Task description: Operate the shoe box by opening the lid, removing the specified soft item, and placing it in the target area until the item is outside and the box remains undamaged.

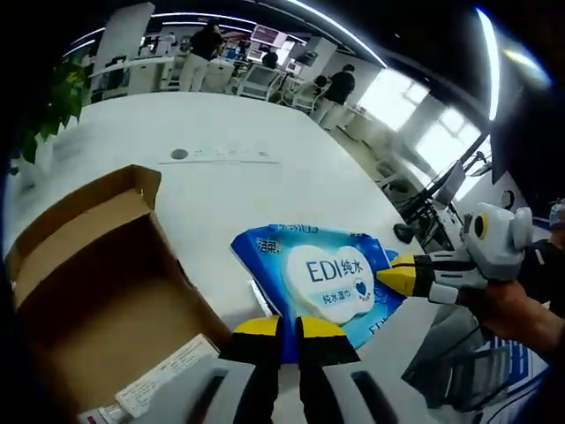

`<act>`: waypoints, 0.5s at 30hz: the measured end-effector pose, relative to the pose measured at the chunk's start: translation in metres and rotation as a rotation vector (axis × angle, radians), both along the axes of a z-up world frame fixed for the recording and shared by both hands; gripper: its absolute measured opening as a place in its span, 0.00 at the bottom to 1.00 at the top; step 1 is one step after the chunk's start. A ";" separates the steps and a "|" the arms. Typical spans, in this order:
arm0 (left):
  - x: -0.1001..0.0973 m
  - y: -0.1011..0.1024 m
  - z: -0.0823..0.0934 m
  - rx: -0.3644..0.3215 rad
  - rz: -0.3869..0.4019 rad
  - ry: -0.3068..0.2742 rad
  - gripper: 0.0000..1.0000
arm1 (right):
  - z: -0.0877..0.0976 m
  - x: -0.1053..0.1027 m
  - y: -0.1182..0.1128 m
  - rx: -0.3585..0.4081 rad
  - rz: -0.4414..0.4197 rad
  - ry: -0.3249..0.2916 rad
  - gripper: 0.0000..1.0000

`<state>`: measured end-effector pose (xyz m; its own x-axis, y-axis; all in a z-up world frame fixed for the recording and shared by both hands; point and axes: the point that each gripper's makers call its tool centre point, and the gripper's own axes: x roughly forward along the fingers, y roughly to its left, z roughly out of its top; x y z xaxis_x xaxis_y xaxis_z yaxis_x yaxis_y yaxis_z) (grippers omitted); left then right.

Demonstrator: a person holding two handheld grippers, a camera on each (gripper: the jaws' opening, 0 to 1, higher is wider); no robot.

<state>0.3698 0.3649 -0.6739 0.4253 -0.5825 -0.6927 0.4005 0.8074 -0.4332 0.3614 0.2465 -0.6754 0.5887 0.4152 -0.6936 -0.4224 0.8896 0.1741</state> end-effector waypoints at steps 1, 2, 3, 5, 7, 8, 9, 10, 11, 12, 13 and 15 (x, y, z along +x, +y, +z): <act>-0.001 -0.004 -0.002 0.001 -0.002 0.002 0.05 | -0.001 0.000 -0.002 -0.002 0.000 0.002 0.00; -0.002 -0.006 -0.003 0.003 -0.007 0.003 0.05 | -0.003 0.000 -0.005 -0.006 0.003 0.006 0.00; -0.002 -0.009 -0.007 0.005 -0.011 0.007 0.05 | -0.005 0.000 -0.007 -0.007 0.003 0.010 0.00; -0.002 -0.012 -0.012 0.005 -0.011 0.012 0.05 | -0.008 0.000 -0.010 -0.007 0.003 0.016 0.00; -0.004 -0.015 -0.016 0.004 -0.007 0.021 0.05 | -0.013 0.000 -0.013 -0.008 0.006 0.025 0.00; -0.005 -0.017 -0.020 0.009 -0.005 0.026 0.05 | -0.018 0.004 -0.016 -0.008 0.007 0.031 0.00; -0.006 -0.018 -0.023 0.014 -0.004 0.030 0.05 | -0.023 0.005 -0.017 -0.013 0.013 0.036 0.00; -0.007 -0.020 -0.027 0.019 -0.005 0.036 0.05 | -0.026 0.006 -0.018 -0.020 0.018 0.041 0.00; -0.008 -0.021 -0.030 0.023 -0.005 0.040 0.05 | -0.031 0.005 -0.019 -0.027 0.024 0.048 0.00; -0.009 -0.023 -0.033 0.032 -0.006 0.043 0.05 | -0.034 0.005 -0.020 -0.030 0.029 0.053 0.00; -0.010 -0.023 -0.035 0.036 -0.006 0.044 0.05 | -0.037 0.005 -0.021 -0.032 0.032 0.056 0.00; -0.011 -0.025 -0.040 0.038 -0.001 0.050 0.05 | -0.040 0.005 -0.022 -0.032 0.034 0.062 0.00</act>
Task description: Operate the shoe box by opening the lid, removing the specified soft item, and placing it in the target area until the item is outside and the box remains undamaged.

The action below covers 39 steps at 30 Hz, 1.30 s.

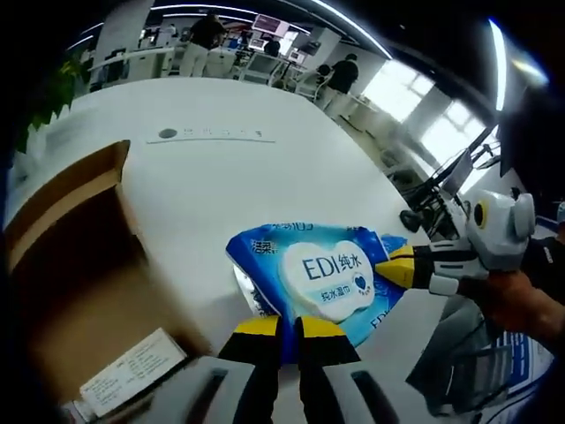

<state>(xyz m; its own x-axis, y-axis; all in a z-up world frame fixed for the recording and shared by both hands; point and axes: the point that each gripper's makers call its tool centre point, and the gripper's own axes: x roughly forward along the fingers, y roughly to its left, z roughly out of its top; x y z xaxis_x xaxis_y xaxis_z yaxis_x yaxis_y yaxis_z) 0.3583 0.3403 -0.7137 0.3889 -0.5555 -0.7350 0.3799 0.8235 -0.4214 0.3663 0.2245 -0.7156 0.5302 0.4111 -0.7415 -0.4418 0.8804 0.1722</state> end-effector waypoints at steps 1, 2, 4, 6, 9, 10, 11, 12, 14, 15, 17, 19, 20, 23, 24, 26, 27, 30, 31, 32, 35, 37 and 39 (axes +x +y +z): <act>0.000 0.000 -0.002 0.000 0.005 0.005 0.05 | -0.004 0.000 -0.002 0.004 0.001 0.008 0.00; -0.001 -0.001 -0.005 -0.004 0.018 0.013 0.05 | -0.006 0.001 -0.003 0.007 0.000 0.011 0.00; -0.001 -0.002 -0.008 -0.005 0.029 0.020 0.05 | -0.010 0.002 -0.004 0.012 -0.003 0.018 0.00; -0.003 -0.003 -0.012 0.000 0.035 0.023 0.05 | -0.014 0.003 -0.004 0.003 0.010 0.023 0.00; -0.004 -0.003 -0.018 0.008 0.042 0.025 0.05 | -0.021 0.005 -0.004 0.000 0.018 0.034 0.00; -0.005 -0.002 -0.020 0.011 0.047 0.027 0.05 | -0.023 0.005 -0.004 0.003 0.017 0.037 0.00; -0.005 -0.001 -0.021 0.011 0.052 0.030 0.05 | -0.025 0.005 -0.002 0.002 0.023 0.039 0.00; -0.006 0.000 -0.023 0.011 0.057 0.033 0.05 | -0.027 0.005 -0.002 -0.003 0.031 0.041 0.00; -0.008 0.000 -0.028 0.014 0.060 0.040 0.05 | -0.031 0.004 -0.001 -0.012 0.045 0.042 0.00; -0.008 0.000 -0.029 0.014 0.062 0.042 0.05 | -0.033 0.003 -0.001 -0.014 0.048 0.044 0.00; -0.009 0.001 -0.032 0.015 0.069 0.049 0.05 | -0.036 0.002 -0.002 -0.015 0.051 0.049 0.00; -0.010 0.000 -0.034 0.012 0.076 0.049 0.05 | -0.038 0.002 -0.002 -0.013 0.047 0.051 0.00; -0.009 0.000 -0.034 0.013 0.077 0.046 0.05 | -0.037 0.003 -0.002 -0.013 0.046 0.045 0.00; -0.007 -0.001 -0.035 0.008 0.083 0.042 0.06 | -0.037 0.006 -0.003 -0.017 0.045 0.033 0.00; -0.006 -0.001 -0.035 0.004 0.090 0.044 0.06 | -0.037 0.008 -0.004 -0.019 0.046 0.029 0.00; -0.005 -0.001 -0.036 0.002 0.092 0.048 0.06 | -0.038 0.009 -0.004 -0.019 0.043 0.029 0.00; -0.005 -0.002 -0.036 0.003 0.092 0.049 0.06 | -0.039 0.009 -0.004 -0.019 0.042 0.027 0.00; -0.004 -0.001 -0.039 0.005 0.089 0.049 0.07 | -0.041 0.009 -0.006 -0.027 0.041 0.030 0.00; -0.004 -0.001 -0.039 0.007 0.085 0.048 0.07 | -0.043 0.008 -0.007 -0.030 0.038 0.033 0.00; -0.004 -0.001 -0.040 0.007 0.083 0.050 0.07 | -0.043 0.008 -0.007 -0.032 0.037 0.033 0.00; -0.005 0.000 -0.040 0.007 0.075 0.052 0.09 | -0.045 0.008 -0.009 -0.044 0.037 0.032 0.01; -0.005 0.001 -0.040 0.013 0.065 0.049 0.12 | -0.045 0.008 -0.010 -0.047 0.035 0.031 0.01; -0.006 0.003 -0.041 0.032 0.053 0.041 0.15 | -0.046 0.008 -0.010 -0.054 0.037 0.029 0.02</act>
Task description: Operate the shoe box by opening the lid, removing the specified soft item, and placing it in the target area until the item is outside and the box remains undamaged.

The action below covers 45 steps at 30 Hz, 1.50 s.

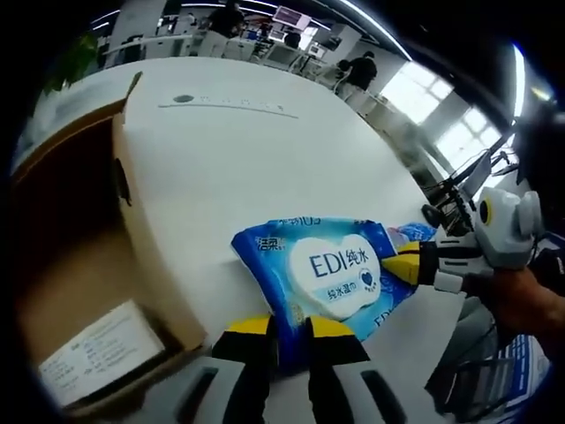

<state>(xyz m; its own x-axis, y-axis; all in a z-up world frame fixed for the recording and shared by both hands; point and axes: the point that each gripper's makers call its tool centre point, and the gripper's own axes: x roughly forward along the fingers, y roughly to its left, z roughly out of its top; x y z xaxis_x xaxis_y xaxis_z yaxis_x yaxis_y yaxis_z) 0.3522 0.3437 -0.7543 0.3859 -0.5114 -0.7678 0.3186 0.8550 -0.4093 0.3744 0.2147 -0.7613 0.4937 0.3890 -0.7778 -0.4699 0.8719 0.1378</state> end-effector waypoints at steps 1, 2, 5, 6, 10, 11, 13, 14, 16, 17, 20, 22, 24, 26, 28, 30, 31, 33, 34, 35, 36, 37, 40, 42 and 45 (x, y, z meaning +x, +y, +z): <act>0.000 0.002 0.000 0.009 -0.003 -0.008 0.17 | 0.000 0.000 0.000 -0.004 -0.001 -0.002 0.02; -0.001 0.002 0.001 0.012 -0.008 -0.006 0.17 | -0.001 0.001 -0.001 -0.005 -0.004 -0.003 0.02; -0.005 0.005 0.003 0.021 -0.024 -0.009 0.19 | -0.001 0.002 -0.002 -0.016 -0.009 -0.010 0.03; -0.006 0.006 0.004 0.022 -0.029 -0.010 0.19 | -0.001 0.003 -0.002 -0.019 -0.010 -0.012 0.04; -0.011 0.010 0.007 0.026 -0.042 -0.012 0.20 | 0.002 0.002 -0.002 -0.038 -0.011 -0.016 0.05; -0.010 0.014 0.007 0.026 -0.042 -0.011 0.20 | 0.003 0.003 -0.003 -0.041 -0.014 -0.018 0.05; -0.011 0.017 0.008 0.027 -0.047 -0.015 0.21 | 0.007 0.002 -0.004 -0.045 -0.024 -0.025 0.05; -0.012 0.019 0.010 0.026 -0.048 -0.016 0.21 | 0.009 0.000 -0.005 -0.043 -0.030 -0.027 0.04; -0.015 0.022 0.013 0.020 -0.049 -0.019 0.21 | 0.012 -0.001 -0.006 -0.047 -0.034 -0.032 0.04; -0.016 0.023 0.015 0.018 -0.051 -0.021 0.21 | 0.014 -0.002 -0.008 -0.047 -0.038 -0.034 0.04; -0.021 0.029 0.020 0.013 -0.059 -0.030 0.21 | 0.020 -0.004 -0.013 -0.043 -0.059 -0.043 0.03; -0.023 0.031 0.023 0.007 -0.064 -0.034 0.21 | 0.024 -0.005 -0.015 -0.042 -0.064 -0.046 0.02; -0.027 0.034 0.026 0.002 -0.068 -0.040 0.21 | 0.029 -0.008 -0.015 -0.038 -0.065 -0.052 0.03; -0.031 0.036 0.029 -0.005 -0.083 -0.049 0.22 | 0.034 -0.013 -0.013 -0.042 -0.057 -0.054 0.03; -0.036 0.039 0.032 -0.011 -0.093 -0.058 0.22 | 0.041 -0.019 -0.011 -0.042 -0.044 -0.077 0.05; -0.039 0.043 0.037 -0.023 -0.098 -0.072 0.23 | 0.046 -0.026 -0.010 -0.034 -0.046 -0.088 0.05; -0.040 0.046 0.039 -0.025 -0.099 -0.078 0.23 | 0.047 -0.029 -0.011 -0.033 -0.048 -0.091 0.05; -0.042 0.052 0.044 -0.031 -0.110 -0.106 0.23 | 0.048 -0.038 -0.012 -0.034 -0.054 -0.093 0.06; -0.044 0.055 0.047 -0.032 -0.125 -0.129 0.24 | 0.049 -0.043 -0.014 -0.031 -0.067 -0.090 0.07; -0.045 0.058 0.049 -0.033 -0.133 -0.142 0.24 | 0.049 -0.047 -0.015 -0.027 -0.076 -0.089 0.07; -0.047 0.061 0.053 -0.041 -0.141 -0.158 0.25 | 0.050 -0.051 -0.015 -0.023 -0.080 -0.090 0.07; -0.048 0.063 0.054 -0.043 -0.143 -0.164 0.26 | 0.051 -0.054 -0.015 -0.022 -0.082 -0.092 0.07; -0.052 0.074 0.065 -0.067 -0.146 -0.206 0.26 | 0.054 -0.063 -0.015 -0.011 -0.093 -0.096 0.08; -0.055 0.081 0.068 -0.066 -0.148 -0.221 0.26 | 0.055 -0.065 -0.014 -0.004 -0.103 -0.095 0.08; -0.060 0.092 0.072 -0.066 -0.152 -0.240 0.27 | 0.058 -0.065 -0.008 -0.002 -0.105 -0.099 0.08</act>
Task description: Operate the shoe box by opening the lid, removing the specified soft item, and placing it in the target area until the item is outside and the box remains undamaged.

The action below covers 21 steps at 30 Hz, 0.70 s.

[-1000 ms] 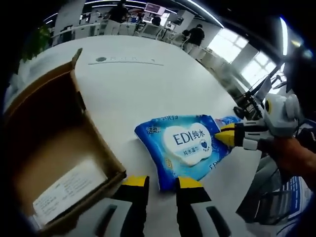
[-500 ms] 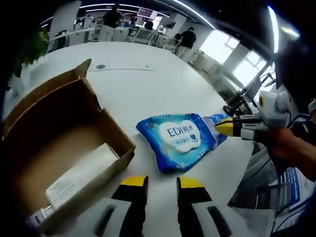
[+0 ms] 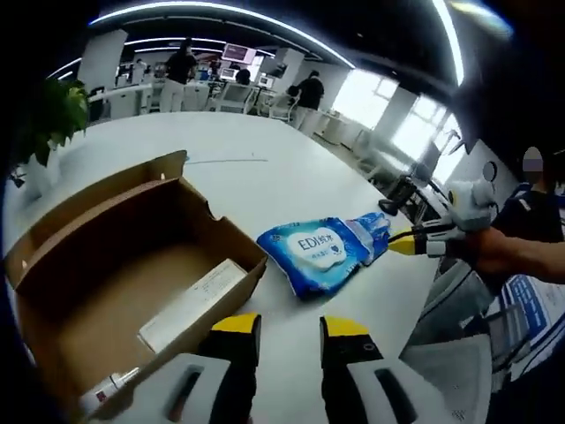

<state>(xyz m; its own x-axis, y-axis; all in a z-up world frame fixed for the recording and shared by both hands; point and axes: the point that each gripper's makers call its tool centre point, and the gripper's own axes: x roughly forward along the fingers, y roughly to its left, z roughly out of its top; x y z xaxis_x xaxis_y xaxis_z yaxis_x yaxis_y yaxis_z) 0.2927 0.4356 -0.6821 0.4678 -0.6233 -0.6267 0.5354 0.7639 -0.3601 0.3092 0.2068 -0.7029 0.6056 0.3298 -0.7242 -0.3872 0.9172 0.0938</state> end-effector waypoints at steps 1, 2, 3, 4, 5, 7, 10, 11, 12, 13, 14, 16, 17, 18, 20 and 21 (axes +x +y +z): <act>-0.001 0.003 0.001 -0.002 0.001 -0.003 0.27 | 0.002 0.001 0.003 0.003 -0.001 -0.005 0.08; -0.002 0.007 0.002 -0.006 0.003 -0.007 0.27 | 0.005 0.003 0.007 0.009 0.000 -0.010 0.08; -0.002 0.010 0.002 -0.007 0.006 -0.007 0.27 | 0.006 0.004 0.011 0.012 0.004 -0.014 0.08; -0.003 0.013 0.004 -0.013 0.008 -0.010 0.28 | 0.008 0.006 0.018 0.015 0.013 -0.019 0.08; -0.004 0.015 0.006 -0.022 0.008 -0.015 0.29 | 0.010 0.007 0.022 0.016 0.020 -0.020 0.08; -0.007 0.020 0.009 -0.021 0.009 -0.025 0.29 | 0.012 0.009 0.034 0.018 0.044 -0.024 0.08; -0.010 0.029 0.012 -0.013 0.011 -0.040 0.29 | 0.016 0.011 0.053 0.024 0.082 -0.032 0.08; -0.010 0.034 0.014 -0.015 0.020 -0.044 0.29 | 0.017 0.010 0.061 0.025 0.100 -0.030 0.08; -0.010 0.038 0.015 -0.016 0.026 -0.046 0.30 | 0.017 0.010 0.066 0.031 0.109 -0.028 0.09; -0.011 0.041 0.016 -0.018 0.032 -0.051 0.30 | 0.017 0.010 0.072 0.041 0.122 -0.025 0.09; -0.010 0.046 0.018 -0.019 0.041 -0.057 0.30 | 0.017 0.009 0.082 0.058 0.142 -0.017 0.10; -0.009 0.057 0.021 -0.018 0.061 -0.068 0.30 | 0.018 0.008 0.097 0.067 0.185 -0.016 0.11; -0.009 0.061 0.023 -0.016 0.067 -0.071 0.30 | 0.018 0.008 0.100 0.069 0.194 -0.016 0.12; -0.009 0.069 0.024 -0.012 0.076 -0.075 0.30 | 0.020 0.008 0.111 0.075 0.218 -0.018 0.12; -0.009 0.081 0.028 -0.011 0.093 -0.088 0.31 | 0.021 0.010 0.121 0.083 0.231 -0.019 0.14; -0.009 0.087 0.029 -0.009 0.101 -0.092 0.32 | 0.022 0.011 0.127 0.091 0.240 -0.019 0.15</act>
<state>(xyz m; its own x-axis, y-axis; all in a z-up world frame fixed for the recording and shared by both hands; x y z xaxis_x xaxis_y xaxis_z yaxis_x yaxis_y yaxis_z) 0.2839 0.5224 -0.6530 0.5836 -0.5755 -0.5729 0.4871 0.8126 -0.3200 0.3202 0.3334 -0.6804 0.5151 0.5292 -0.6743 -0.5952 0.7869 0.1630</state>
